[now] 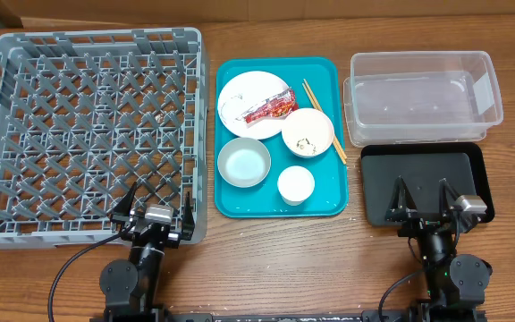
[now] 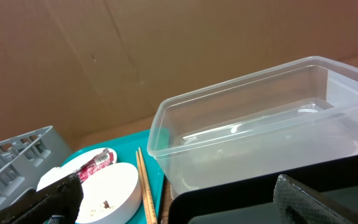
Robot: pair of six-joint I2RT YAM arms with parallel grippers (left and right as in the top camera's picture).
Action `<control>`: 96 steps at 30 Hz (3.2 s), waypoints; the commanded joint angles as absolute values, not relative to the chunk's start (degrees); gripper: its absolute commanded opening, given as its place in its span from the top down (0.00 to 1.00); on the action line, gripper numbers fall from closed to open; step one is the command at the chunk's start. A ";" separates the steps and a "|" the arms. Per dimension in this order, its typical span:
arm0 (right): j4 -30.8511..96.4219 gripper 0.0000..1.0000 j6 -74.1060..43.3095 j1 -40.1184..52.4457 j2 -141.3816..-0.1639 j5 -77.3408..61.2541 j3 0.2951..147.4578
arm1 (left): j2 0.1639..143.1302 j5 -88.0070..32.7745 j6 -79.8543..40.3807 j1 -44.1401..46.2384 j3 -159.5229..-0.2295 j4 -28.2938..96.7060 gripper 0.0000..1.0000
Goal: Sort waste into correct bins and load items into the dishwasher
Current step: 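Move the right gripper over the white plate on the teal tray, then grasp the red wrapper and tissue from the plate with the right gripper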
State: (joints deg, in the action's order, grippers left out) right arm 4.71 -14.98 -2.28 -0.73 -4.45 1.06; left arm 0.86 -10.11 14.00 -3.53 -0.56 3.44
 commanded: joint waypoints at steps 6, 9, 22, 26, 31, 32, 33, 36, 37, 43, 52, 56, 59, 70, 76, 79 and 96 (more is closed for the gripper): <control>4.64 0.00 -15.14 -2.26 -6.74 -6.92 0.71 | 0.30 -10.55 15.22 -4.12 -0.27 3.38 0.00; 4.64 0.00 -15.14 -2.28 -6.74 -6.92 0.71 | 0.30 -10.57 15.22 -4.12 -0.27 3.38 0.00; 4.36 0.00 -15.18 -2.26 -6.74 -7.77 0.71 | 0.30 -10.57 15.22 -4.12 -0.27 3.38 0.00; 1.85 0.00 -14.66 -2.26 -6.74 -13.02 0.71 | 0.32 -10.55 15.22 -4.12 -0.27 3.40 0.00; 0.32 0.00 -12.51 -2.26 -6.98 -18.65 3.79 | 0.32 -10.57 15.22 -4.12 -0.27 3.38 0.00; 0.38 0.00 -11.79 -2.26 -7.25 -19.92 4.91 | 0.32 -10.55 15.22 -4.12 -0.27 3.38 0.00; 0.82 0.00 -11.70 -2.26 -7.77 -20.82 6.52 | 0.32 -10.55 15.22 -4.12 -0.27 3.38 0.00; 3.64 0.00 -11.62 -2.26 -10.50 -22.09 12.32 | 0.32 -10.55 15.22 -4.12 -0.27 3.38 0.00; 4.62 0.00 -11.33 -2.26 -11.77 -22.59 14.31 | 0.32 -10.55 15.22 -4.12 -0.27 3.38 0.00; 10.70 0.00 -8.49 -2.26 -26.04 -27.59 30.04 | 0.32 -10.55 15.22 -4.12 -0.27 3.38 0.00; 21.65 0.00 -8.51 3.49 -57.28 -30.26 57.04 | 0.32 -10.57 15.22 -4.12 -0.27 3.38 0.00; 26.92 0.00 -8.49 11.07 -72.93 -27.14 71.05 | 0.32 -10.55 15.22 -4.12 -0.27 3.38 0.00; 33.52 0.00 -8.49 17.02 -84.16 -19.94 82.30 | 0.32 -10.57 15.22 -4.12 -0.27 3.38 0.00; 27.40 0.00 -13.34 27.07 -111.90 -16.43 99.39 | 0.32 -10.55 15.22 -4.12 -0.27 3.38 0.00; 23.88 0.04 -11.88 28.23 -120.07 -8.14 99.39 | 0.32 -10.57 15.22 -4.12 -0.27 3.38 0.00; 23.92 0.04 -10.98 29.54 -123.13 -4.23 99.39 | 0.32 -10.55 15.22 -4.12 -0.27 3.38 0.00; 22.31 0.11 -7.62 34.37 -132.22 1.91 99.37 | 0.32 -10.55 15.22 -4.12 -0.27 3.38 0.00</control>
State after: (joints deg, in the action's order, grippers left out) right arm 22.68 -8.32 34.89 -130.58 0.64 97.84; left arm 0.86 -10.11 14.15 -3.53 -0.54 3.42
